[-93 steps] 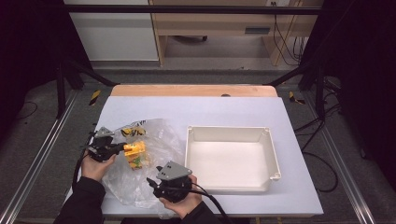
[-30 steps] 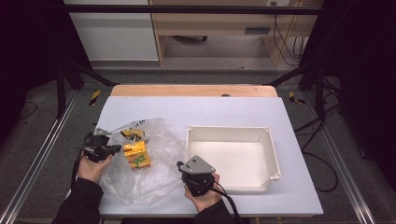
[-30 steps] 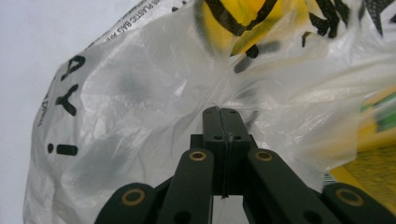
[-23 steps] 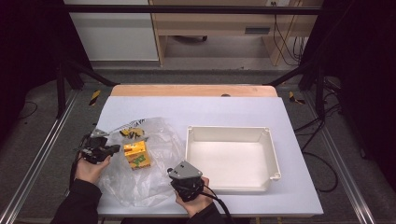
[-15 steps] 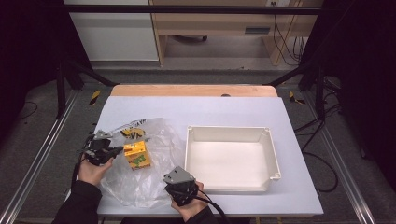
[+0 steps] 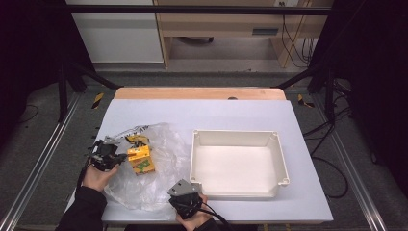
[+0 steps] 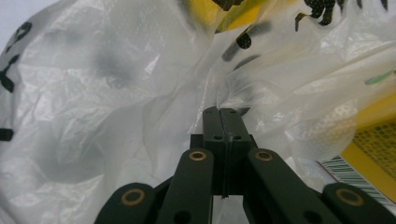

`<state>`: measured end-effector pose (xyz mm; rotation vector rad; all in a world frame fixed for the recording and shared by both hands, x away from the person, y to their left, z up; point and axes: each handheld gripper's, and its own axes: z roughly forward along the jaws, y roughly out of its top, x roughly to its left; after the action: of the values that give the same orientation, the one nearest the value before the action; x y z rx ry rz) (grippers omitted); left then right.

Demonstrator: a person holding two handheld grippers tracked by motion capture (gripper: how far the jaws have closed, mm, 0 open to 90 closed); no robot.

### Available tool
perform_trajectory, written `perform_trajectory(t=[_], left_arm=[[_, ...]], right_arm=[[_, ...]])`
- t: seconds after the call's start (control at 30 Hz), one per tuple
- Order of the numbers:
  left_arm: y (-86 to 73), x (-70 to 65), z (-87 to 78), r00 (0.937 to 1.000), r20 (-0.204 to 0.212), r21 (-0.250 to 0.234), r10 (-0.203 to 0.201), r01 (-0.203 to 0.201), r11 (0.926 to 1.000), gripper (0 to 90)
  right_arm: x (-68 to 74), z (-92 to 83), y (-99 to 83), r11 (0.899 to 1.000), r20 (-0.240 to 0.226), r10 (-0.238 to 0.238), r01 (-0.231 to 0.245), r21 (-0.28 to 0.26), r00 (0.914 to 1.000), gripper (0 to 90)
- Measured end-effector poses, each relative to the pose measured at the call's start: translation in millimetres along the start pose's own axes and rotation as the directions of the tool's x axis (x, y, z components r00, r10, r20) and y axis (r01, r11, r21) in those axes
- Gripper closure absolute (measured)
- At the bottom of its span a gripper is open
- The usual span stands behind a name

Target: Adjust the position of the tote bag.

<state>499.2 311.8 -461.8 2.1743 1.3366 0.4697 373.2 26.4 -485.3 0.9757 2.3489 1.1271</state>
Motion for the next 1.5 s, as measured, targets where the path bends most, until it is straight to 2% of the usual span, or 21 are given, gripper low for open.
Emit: perform_trajectory(t=[0.2,0.4,0.43,0.47,0.5,0.53,0.57,0.6,0.63,0.67,0.7,0.73,0.77,0.83,0.93,0.97,1.07,1.2,1.37,1.47,1.5], left_arm=[[-0.9,1.0,-3.6,0.9999,0.011,-0.019,-0.008,0.008,0.9998,86.6],[-0.8,1.5,-14.1,0.9996,0.005,-0.072,-0.027,0.028,0.9970,70.8],[-0.6,2.8,-23.1,0.9987,0.006,-0.130,-0.051,0.052,0.9902,63.4],[-0.6,2.8,-23.1,0.9987,0.006,-0.130,-0.051,0.052,0.9902,60.6],[-0.8,3.6,-28.2,0.9981,0.014,-0.158,-0.060,0.061,0.9856,57.7],[-1.3,4.2,-33.5,0.9978,0.018,-0.185,-0.064,0.066,0.9805,55.8],[-2.8,5.1,-45.3,0.9977,0.018,-0.241,-0.065,0.068,0.9681,53.9],[-2.8,5.1,-45.3,0.9977,0.018,-0.241,-0.065,0.068,0.9681,52.0],[-3.8,5.9,-51.5,0.9975,0.024,-0.264,-0.066,0.070,0.9621,50.8],[-4.9,6.5,-57.6,0.9973,0.028,-0.286,-0.068,0.073,0.9556,50.8],[-7.1,7.0,-68.4,0.9962,0.043,-0.334,-0.075,0.085,0.9387,49.1],[-7.1,7.0,-68.4,0.9962,0.043,-0.334,-0.075,0.085,0.9387,48.2],[-8.2,7.2,-73.4,0.9958,0.054,-0.351,-0.074,0.088,0.9322,48.2],[-10.7,5.4,-82.4,0.9954,0.070,-0.385,-0.065,0.087,0.9187,46.0],[-13.6,1.6,-92.4,0.9958,0.081,-0.413,-0.043,0.073,0.9078,44.5],[-14.5,-0.3,-95.1,0.9960,0.082,-0.422,-0.038,0.069,0.9038,43.8],[-15.6,-5.6,-101.3,0.9961,0.085,-0.436,-0.024,0.059,0.8980,43.6],[-16.3,-11.5,-105.3,0.9953,0.096,-0.438,-0.010,0.051,0.8974,43.1],[-18.4,-16.6,-108.4,0.9937,0.111,-0.443,0.016,0.035,0.8956,41.8],[-17.8,-20.4,-109.4,0.9922,0.119,-0.446,0.037,0.020,0.8949,40.9],[-16.7,-22.9,-109.4,0.9915,0.121,-0.444,0.049,0.009,0.8960,39.6]], right_arm=[[-1.0,3.2,-4.1,1.000,0.001,0.007,-0.007,-0.002,1.0000,90.0],[-1.9,-1.5,-1.8,0.999,-0.012,0.004,-0.004,-0.038,0.9999,85.7],[-3.0,-7.6,2.0,0.997,-0.016,-0.011,0.010,-0.072,0.9998,83.3],[-3.0,-7.6,2.0,0.997,-0.016,-0.011,0.010,-0.072,0.9998,83.3],[-4.7,-14.6,7.3,0.994,-0.016,-0.016,0.014,-0.106,0.9997,79.8],[-4.7,-14.6,7.3,0.994,-0.016,-0.016,0.014,-0.106,0.9997,79.8],[-7.9,-22.2,13.7,0.989,-0.011,-0.022,0.020,-0.144,0.9997,75.4],[-7.9,-22.2,13.7,0.989,-0.011,-0.022,0.020,-0.144,0.9997,75.4],[-12.1,-29.8,21.0,0.983,-0.014,-0.016,0.013,-0.182,0.9998,71.5],[-12.1,-29.8,21.0,0.983,-0.014,-0.016,0.013,-0.182,0.9998,71.5],[-17.3,-37.3,29.0,0.976,-0.012,-0.016,0.013,-0.219,0.9998,66.6],[-20.0,-40.9,33.0,0.971,-0.013,-0.016,0.013,-0.238,0.9998,64.5],[-20.0,-40.9,33.0,0.971,-0.013,-0.016,0.013,-0.238,0.9998,64.5],[-31.0,-50.9,44.8,0.960,-0.017,-0.007,0.002,-0.278,0.9998,56.9],[-40.0,-57.3,51.7,0.954,-0.021,0.006,-0.013,-0.301,0.9998,53.0],[-48.1,-62.5,56.5,0.946,-0.036,0.026,-0.036,-0.322,0.9990,50.5],[-57.6,-68.6,61.3,0.940,-0.045,0.045,-0.058,-0.337,0.9980,49.6],[-66.1,-75.1,67.4,0.934,-0.034,0.040,-0.050,-0.354,0.9986,49.4],[-67.5,-78.6,74.2,0.934,-0.034,0.017,-0.028,-0.355,0.9993,47.4],[-71.7,-81.5,77.0,0.932,-0.034,0.028,-0.038,-0.359,0.9990,45.2],[-78.7,-84.7,79.1,0.930,-0.021,0.037,-0.042,-0.365,0.9991,42.5]])
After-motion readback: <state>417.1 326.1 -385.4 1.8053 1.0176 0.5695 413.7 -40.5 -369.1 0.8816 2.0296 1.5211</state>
